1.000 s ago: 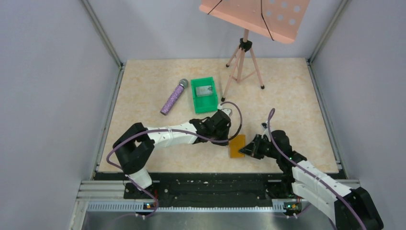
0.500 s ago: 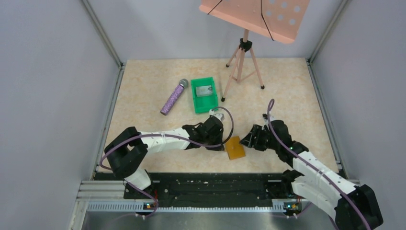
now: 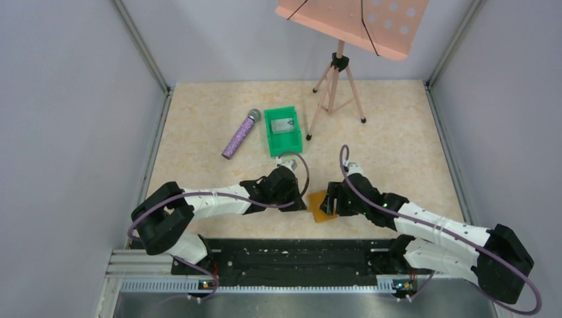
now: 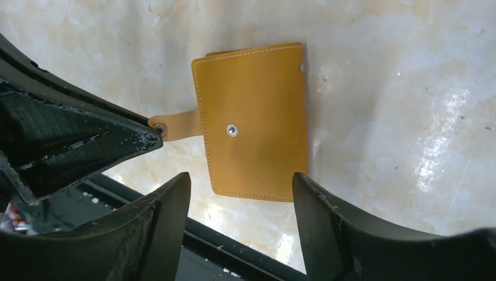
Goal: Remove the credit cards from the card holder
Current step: Open the card holder at the center of the board.
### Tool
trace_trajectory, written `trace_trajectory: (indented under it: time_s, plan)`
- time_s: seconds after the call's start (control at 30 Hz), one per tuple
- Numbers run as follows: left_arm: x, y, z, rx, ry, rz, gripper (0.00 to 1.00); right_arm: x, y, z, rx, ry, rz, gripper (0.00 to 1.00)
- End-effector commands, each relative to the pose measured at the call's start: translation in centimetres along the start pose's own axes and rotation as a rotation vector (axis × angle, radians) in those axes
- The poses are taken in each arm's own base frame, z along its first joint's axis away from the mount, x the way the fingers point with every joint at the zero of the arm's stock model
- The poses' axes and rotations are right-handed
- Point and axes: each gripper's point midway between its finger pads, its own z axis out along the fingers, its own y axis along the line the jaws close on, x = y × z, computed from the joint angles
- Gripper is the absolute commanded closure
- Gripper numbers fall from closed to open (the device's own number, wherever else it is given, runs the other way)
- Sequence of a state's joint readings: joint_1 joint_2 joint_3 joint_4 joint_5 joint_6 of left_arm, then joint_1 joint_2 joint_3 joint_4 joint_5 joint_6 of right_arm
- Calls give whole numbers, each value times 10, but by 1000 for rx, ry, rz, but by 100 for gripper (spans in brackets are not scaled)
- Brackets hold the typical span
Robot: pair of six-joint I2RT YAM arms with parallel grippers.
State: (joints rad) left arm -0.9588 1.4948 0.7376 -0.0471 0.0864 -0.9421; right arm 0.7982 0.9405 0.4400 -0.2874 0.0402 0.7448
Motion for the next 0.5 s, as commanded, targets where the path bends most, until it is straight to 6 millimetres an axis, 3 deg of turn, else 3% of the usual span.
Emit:
trace_trajectory:
  time_s: [0.0,0.2,0.47]
  plan:
    - [-6,-11,-5,66,-42,-38,100,-22,13,3,100,-96,-59,33]
    - [-1,0,-9,59,-53,-59,100,-16,14,11,198,-104,-125,30]
    - [7,5,-9,67,-42,-72,100,-6,17,21,229,-84,-148,17]
